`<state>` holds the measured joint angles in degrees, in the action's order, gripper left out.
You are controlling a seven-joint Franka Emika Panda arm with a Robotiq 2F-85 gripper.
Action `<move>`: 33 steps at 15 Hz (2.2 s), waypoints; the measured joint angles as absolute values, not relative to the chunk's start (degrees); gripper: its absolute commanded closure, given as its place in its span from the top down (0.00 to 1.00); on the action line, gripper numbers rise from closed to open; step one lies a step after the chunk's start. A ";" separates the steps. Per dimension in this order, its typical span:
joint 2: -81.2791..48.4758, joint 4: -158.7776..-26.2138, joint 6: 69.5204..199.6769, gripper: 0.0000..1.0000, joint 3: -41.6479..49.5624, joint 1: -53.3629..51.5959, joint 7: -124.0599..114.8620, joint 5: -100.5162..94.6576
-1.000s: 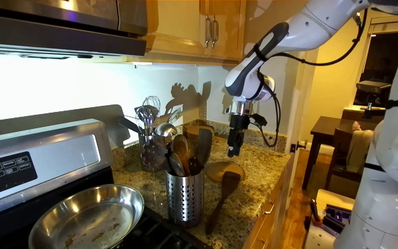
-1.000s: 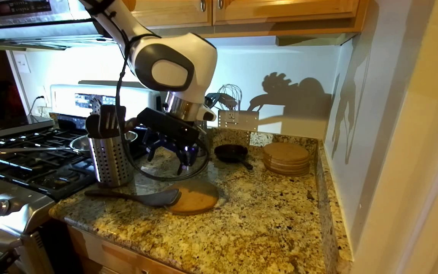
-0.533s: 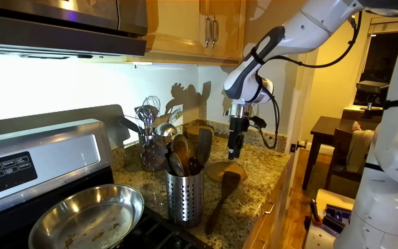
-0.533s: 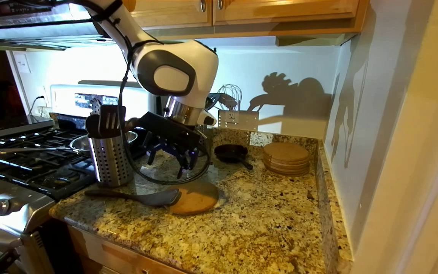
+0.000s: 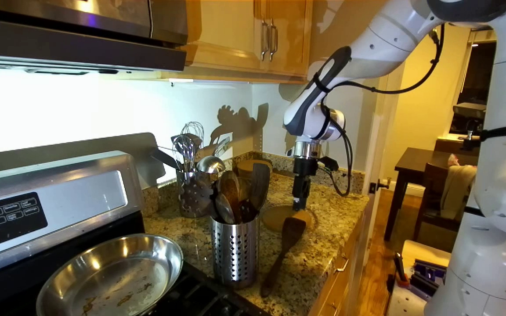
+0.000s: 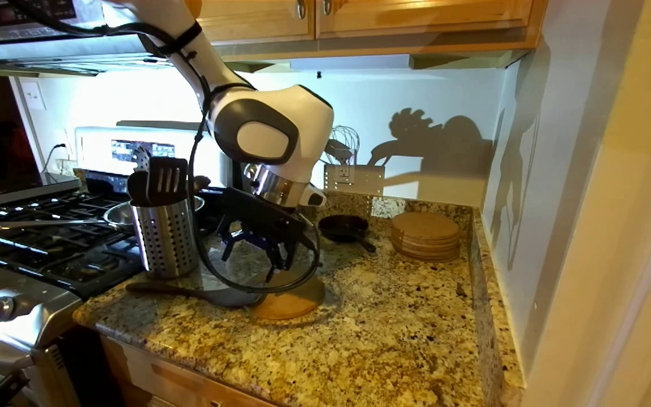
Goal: Pick the spatula and put it in the utensil rack
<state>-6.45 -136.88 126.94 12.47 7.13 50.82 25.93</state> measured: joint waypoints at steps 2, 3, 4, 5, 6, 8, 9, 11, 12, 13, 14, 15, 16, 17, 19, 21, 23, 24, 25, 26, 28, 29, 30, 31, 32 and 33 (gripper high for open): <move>-8.62 -136.18 128.03 1.00 11.97 8.28 53.83 27.68; -9.58 -135.88 128.64 1.00 11.63 8.83 55.38 28.50; -10.58 -135.51 128.98 1.00 11.22 9.41 56.77 29.36; -11.62 -135.03 129.03 1.00 10.75 10.03 57.95 30.16; -12.63 -134.51 129.03 1.00 10.33 10.57 58.77 30.85; -14.74 -133.42 129.01 1.00 9.44 11.58 59.70 31.71; -15.74 -132.91 128.99 1.00 9.04 12.00 59.94 32.01; -17.20 -132.06 128.89 1.00 8.27 12.79 60.26 32.13; -17.58 -131.86 128.86 1.00 7.95 13.12 60.41 32.13; -17.78 -131.76 128.86 1.00 7.68 13.39 60.55 32.13; -17.83 -131.73 128.86 1.00 7.43 13.62 60.77 32.13; -17.83 -131.72 128.86 1.00 7.23 13.74 60.99 32.13; -17.81 -131.72 128.86 1.00 7.08 13.77 61.36 32.13; -17.78 -131.72 128.86 1.00 6.93 13.77 61.78 32.13; -17.39 -131.73 128.87 1.00 6.53 13.77 62.58 32.11; -16.72 -131.81 128.78 1.00 6.16 13.73 62.68 31.85; -16.47 -131.87 128.24 1.00 5.98 13.65 62.62 31.20; -16.47 -131.89 127.83 1.00 5.97 13.62 62.50 30.72; -16.47 -131.88 127.27 1.00 5.97 13.63 62.46 30.39; -16.47 -131.89 126.58 1.00 5.97 13.63 62.32 30.08; -16.47 -131.89 125.15 1.00 5.97 13.63 61.94 29.54; -16.47 -131.89 124.39 1.00 5.97 13.63 61.86 29.48; -16.47 -131.89 123.51 1.00 5.97 13.63 61.76 29.48; -16.47 -131.89 122.64 1.00 5.97 13.63 61.70 29.48; -16.48 -131.89 121.85 1.00 5.97 13.63 61.64 29.57; -16.49 -131.89 121.15 1.00 5.97 13.63 61.55 29.62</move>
<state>-16.49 -131.89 121.15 5.97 13.63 61.55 29.62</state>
